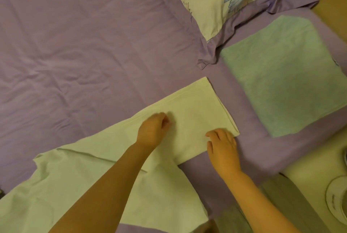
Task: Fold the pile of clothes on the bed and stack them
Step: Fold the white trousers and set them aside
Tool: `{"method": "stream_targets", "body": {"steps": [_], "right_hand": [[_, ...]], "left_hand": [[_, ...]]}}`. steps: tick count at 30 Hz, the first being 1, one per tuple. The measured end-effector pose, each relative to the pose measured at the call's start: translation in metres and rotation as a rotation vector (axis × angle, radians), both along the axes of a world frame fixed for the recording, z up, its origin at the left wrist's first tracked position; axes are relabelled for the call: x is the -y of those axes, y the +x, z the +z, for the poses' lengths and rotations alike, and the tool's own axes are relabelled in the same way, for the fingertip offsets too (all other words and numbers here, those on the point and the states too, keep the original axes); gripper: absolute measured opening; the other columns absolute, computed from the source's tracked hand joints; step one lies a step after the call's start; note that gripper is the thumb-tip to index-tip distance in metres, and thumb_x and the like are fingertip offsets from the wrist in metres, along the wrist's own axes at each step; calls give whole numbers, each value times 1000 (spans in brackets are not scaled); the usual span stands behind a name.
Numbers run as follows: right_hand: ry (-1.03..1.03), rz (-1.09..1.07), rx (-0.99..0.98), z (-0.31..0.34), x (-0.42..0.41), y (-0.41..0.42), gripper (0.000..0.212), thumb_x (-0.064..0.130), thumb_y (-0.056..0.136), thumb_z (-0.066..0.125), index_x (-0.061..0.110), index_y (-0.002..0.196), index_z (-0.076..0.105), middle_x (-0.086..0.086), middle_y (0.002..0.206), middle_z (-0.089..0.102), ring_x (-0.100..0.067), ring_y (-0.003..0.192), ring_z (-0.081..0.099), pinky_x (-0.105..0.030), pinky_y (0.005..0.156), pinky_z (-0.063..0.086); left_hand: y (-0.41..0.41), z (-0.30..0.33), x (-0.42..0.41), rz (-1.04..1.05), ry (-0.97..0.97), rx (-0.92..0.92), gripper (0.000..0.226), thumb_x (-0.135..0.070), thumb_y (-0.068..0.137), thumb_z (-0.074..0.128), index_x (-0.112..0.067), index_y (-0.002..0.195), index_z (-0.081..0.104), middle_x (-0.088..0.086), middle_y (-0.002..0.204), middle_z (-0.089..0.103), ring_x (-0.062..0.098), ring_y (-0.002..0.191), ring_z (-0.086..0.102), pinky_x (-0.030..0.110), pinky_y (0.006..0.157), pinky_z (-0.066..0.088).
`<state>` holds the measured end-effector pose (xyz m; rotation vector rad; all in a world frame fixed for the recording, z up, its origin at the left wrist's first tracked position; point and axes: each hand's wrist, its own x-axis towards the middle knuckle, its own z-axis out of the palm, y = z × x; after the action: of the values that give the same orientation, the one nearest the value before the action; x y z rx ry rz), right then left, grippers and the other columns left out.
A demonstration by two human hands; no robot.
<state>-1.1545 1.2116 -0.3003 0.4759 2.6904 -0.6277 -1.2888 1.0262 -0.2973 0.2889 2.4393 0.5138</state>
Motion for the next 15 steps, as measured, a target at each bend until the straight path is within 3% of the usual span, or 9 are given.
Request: {"method": "stream_targets", "body": {"steps": [3, 6, 8, 11, 13, 15], "right_hand": [[-98, 7, -27, 1, 28, 4, 21, 21, 95, 52, 18, 113, 64, -1, 115, 60, -23, 109, 52, -34, 94, 35], [-274, 112, -19, 2, 56, 9, 23, 29, 97, 52, 14, 109, 65, -1, 110, 61, -22, 106, 55, -32, 89, 39], [-446, 88, 44, 6, 72, 16, 33, 42, 93, 55, 18, 115, 61, 6, 113, 57, -14, 105, 53, -25, 89, 41], [-573, 74, 256, 3, 89, 33, 59, 51, 82, 65, 26, 131, 45, 16, 122, 41, -5, 111, 43, -22, 94, 39], [-546, 53, 227, 2, 89, 39, 44, 38, 83, 69, 18, 119, 54, 8, 115, 49, -12, 105, 49, -26, 89, 42], [-601, -17, 153, 6, 82, 40, 24, 25, 82, 71, 12, 100, 61, 2, 100, 52, -16, 94, 51, -23, 80, 42]], "left_hand": [[38, 10, 40, 22, 15, 188, 46, -53, 94, 45, -11, 82, 60, 5, 77, 60, 19, 71, 55, 28, 65, 42], [72, 22, 70, 39, 33, 289, 66, -80, 75, 40, -17, 74, 58, -4, 70, 59, 9, 63, 53, 24, 61, 42], [85, 26, 83, -49, 30, 310, 52, -74, 77, 53, -24, 82, 62, -10, 75, 59, 6, 69, 55, 24, 65, 43], [95, 31, 94, -306, 9, 176, 33, -47, 90, 56, -29, 117, 62, -6, 100, 62, 16, 94, 56, 32, 82, 43], [97, 35, 96, -337, 44, 160, 31, -42, 93, 53, -27, 119, 62, -4, 104, 63, 17, 96, 55, 32, 84, 41], [96, 43, 92, -339, 92, 180, 28, -41, 96, 51, -20, 108, 64, -1, 100, 64, 18, 92, 55, 29, 80, 41]]}}
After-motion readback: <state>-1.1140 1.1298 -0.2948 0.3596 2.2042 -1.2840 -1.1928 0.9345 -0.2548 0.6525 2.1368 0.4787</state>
